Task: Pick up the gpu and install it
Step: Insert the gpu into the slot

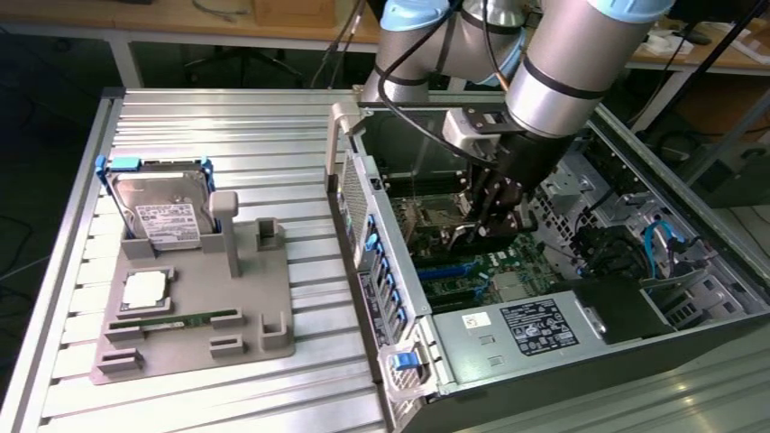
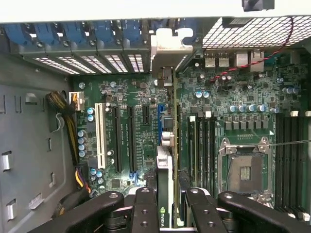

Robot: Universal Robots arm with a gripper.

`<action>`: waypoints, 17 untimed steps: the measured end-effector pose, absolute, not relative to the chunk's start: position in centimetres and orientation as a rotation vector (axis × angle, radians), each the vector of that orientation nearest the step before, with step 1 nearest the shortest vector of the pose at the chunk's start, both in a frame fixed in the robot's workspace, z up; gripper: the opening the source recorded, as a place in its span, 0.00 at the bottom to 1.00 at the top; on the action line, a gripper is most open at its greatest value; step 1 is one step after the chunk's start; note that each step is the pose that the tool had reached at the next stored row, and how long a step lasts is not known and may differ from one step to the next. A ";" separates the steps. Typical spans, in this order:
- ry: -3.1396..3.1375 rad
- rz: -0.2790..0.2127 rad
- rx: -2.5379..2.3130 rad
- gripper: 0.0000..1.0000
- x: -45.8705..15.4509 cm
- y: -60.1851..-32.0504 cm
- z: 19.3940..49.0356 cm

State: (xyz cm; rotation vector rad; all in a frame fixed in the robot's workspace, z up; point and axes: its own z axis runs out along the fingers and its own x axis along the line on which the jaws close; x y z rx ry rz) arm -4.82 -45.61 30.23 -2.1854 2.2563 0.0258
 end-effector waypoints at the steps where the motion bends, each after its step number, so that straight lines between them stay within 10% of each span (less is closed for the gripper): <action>1: 2.257 0.024 -2.186 0.27 -4.9 -45.6 30.1; 17: 2.266 0.003 -2.195 0.27 -6.1 -45.5 27.8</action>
